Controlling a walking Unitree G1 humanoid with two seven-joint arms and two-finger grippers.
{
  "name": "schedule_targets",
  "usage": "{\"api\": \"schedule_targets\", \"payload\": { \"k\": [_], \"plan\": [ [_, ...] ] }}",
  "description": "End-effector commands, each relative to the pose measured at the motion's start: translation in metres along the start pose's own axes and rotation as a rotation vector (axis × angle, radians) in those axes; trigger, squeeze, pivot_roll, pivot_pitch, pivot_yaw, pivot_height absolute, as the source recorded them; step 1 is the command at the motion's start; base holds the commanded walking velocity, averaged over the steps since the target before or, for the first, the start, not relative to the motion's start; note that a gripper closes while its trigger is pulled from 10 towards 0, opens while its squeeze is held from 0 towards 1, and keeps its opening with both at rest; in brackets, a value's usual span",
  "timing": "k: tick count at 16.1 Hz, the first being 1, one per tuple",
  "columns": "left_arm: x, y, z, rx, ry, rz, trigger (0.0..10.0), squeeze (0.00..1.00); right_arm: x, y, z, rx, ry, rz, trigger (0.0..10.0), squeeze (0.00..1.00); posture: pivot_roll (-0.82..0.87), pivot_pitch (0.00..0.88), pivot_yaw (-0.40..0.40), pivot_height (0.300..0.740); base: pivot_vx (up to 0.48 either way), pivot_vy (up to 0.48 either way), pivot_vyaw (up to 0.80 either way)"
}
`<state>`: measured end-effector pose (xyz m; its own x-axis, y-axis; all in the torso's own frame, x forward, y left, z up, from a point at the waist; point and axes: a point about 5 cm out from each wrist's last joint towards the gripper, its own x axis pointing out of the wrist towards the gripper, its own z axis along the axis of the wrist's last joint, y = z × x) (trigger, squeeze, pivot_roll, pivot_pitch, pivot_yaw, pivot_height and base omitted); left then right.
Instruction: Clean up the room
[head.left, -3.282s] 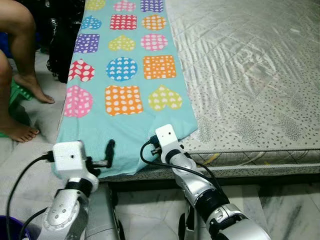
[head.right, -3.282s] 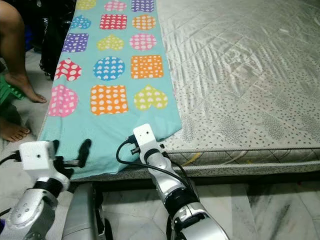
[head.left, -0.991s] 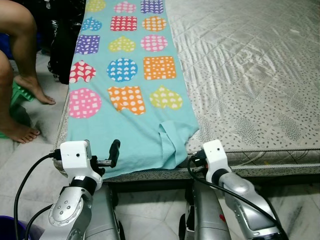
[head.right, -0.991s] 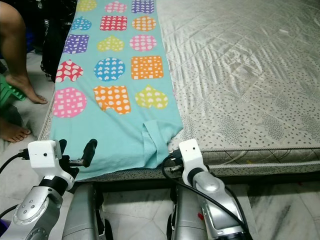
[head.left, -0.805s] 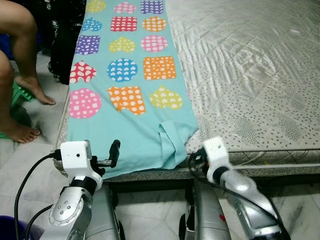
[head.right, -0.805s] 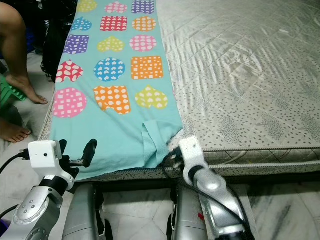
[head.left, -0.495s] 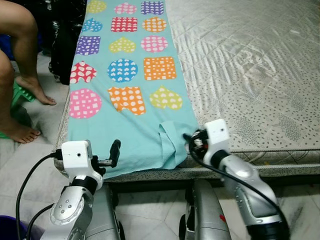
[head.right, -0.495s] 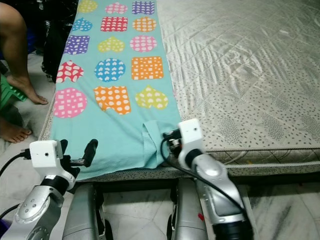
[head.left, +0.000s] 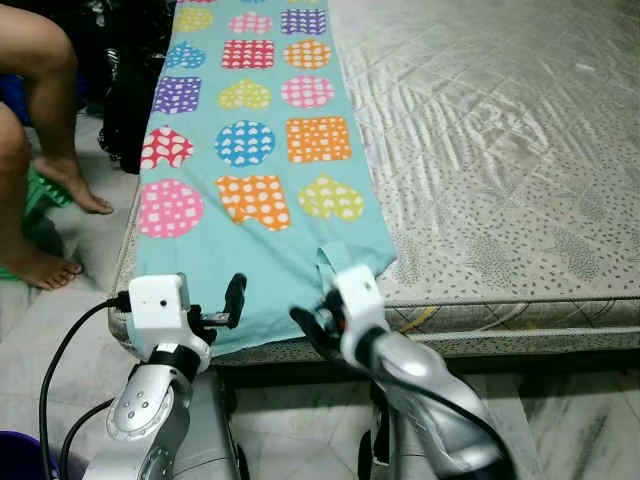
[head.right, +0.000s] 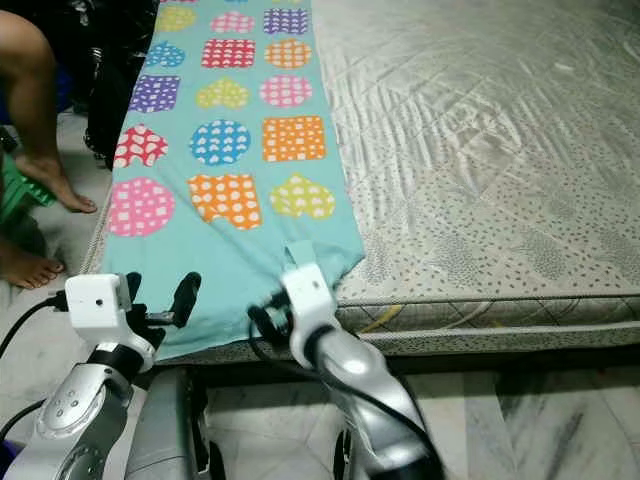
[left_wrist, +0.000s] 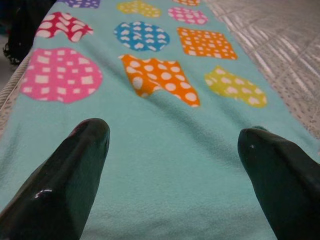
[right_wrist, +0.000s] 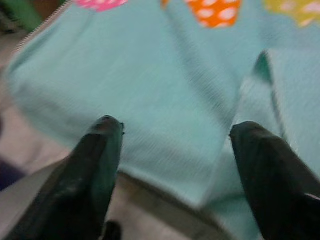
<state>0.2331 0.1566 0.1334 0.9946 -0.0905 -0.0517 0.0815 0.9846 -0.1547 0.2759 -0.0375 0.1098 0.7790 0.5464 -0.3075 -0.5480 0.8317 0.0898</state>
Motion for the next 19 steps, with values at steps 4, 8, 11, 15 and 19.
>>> {"api": "schedule_targets", "payload": {
  "k": [4,8,11,15,19],
  "plan": [
    [-0.001,0.003,-0.003,0.003,0.011,0.011,10.0,0.0,0.019,-0.005,0.01,-0.048,-0.068,-0.131,10.0,0.0,-0.01,0.171,-0.001,0.55,0.0,0.0,0.0],
    [0.0,0.002,-0.003,0.004,0.008,0.013,10.0,0.0,0.039,-0.001,0.013,-0.099,-0.093,-0.164,10.0,0.0,0.0,0.173,-0.004,0.55,0.0,0.0,0.0],
    [-0.001,0.002,-0.003,0.002,0.008,0.017,10.0,0.0,0.051,-0.006,0.012,-0.185,-0.085,-0.225,10.0,0.0,0.01,0.176,-0.008,0.55,0.0,0.0,0.0],
    [-0.001,0.001,-0.003,-0.001,0.008,0.02,10.0,0.0,0.062,-0.012,0.013,-0.218,-0.073,-0.283,10.0,0.0,0.01,0.182,-0.013,0.55,0.0,0.0,0.0],
    [-0.001,0.001,-0.003,-0.001,0.01,0.022,10.0,0.0,0.065,-0.019,0.01,-0.209,-0.055,-0.34,5.6,0.0,0.01,0.182,-0.013,0.55,0.0,0.0,0.0]
  ]
}}
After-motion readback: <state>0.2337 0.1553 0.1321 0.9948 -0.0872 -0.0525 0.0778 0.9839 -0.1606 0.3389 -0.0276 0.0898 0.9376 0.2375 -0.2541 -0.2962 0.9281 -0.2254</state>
